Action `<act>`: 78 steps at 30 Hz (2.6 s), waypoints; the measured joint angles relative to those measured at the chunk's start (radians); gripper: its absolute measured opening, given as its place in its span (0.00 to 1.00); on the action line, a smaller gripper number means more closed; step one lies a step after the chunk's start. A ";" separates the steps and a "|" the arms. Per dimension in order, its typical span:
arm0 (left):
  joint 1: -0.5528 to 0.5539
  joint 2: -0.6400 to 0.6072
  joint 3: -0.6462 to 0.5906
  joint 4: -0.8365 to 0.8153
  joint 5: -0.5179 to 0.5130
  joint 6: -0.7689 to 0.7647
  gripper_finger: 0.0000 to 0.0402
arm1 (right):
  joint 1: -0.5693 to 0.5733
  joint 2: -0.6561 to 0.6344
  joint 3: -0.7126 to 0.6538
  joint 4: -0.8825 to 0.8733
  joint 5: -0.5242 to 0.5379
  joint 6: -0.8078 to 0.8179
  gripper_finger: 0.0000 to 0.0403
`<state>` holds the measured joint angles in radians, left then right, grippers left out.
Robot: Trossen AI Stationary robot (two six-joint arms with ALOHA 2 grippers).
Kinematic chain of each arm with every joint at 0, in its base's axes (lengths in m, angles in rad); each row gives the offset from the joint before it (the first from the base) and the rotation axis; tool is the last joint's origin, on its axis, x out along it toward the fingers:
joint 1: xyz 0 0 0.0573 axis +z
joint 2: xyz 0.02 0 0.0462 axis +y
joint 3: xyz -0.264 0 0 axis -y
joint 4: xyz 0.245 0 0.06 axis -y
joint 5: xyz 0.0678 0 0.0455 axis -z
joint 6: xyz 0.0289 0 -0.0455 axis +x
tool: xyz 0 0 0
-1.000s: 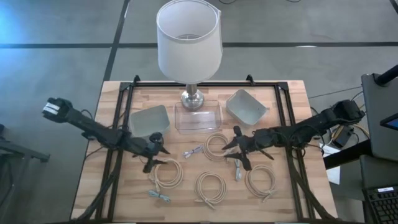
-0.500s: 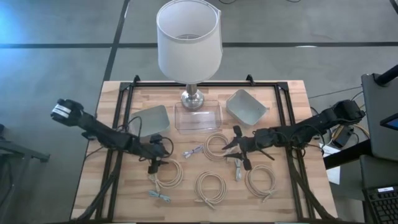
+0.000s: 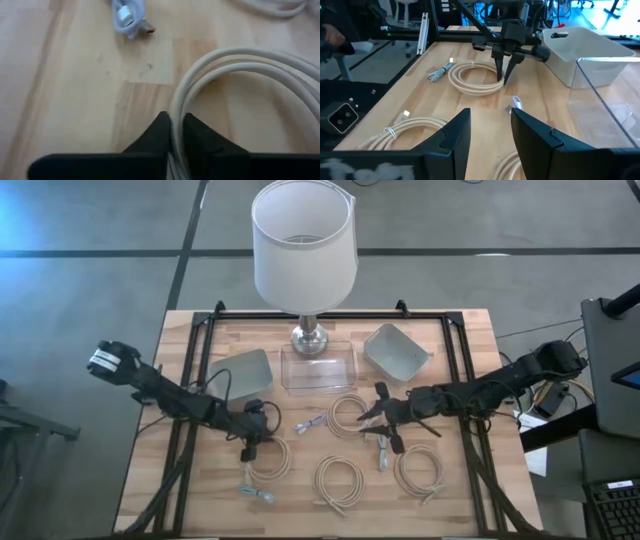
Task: Pick & Place USB Port
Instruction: Put the light brown hdmi cable into the left gray bin
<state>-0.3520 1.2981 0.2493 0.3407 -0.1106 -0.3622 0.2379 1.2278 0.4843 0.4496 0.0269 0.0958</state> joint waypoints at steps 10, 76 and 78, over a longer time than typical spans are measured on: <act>-0.001 -0.067 0.130 -0.136 -0.075 0.119 0.11 | 0.000 0.000 0.000 -0.002 0.000 0.021 0.33; 0.558 -0.132 0.386 -1.039 -0.863 0.286 0.44 | 0.000 0.001 -0.001 -0.003 0.001 -0.055 0.33; 0.558 -0.137 0.386 -1.039 -0.837 0.286 0.48 | 0.000 0.001 -0.001 -0.003 0.001 -0.056 0.33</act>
<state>0.2062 1.1609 0.6353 -0.6987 -0.9476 -0.0757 0.2375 1.2285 0.4831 0.4469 0.0277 0.0394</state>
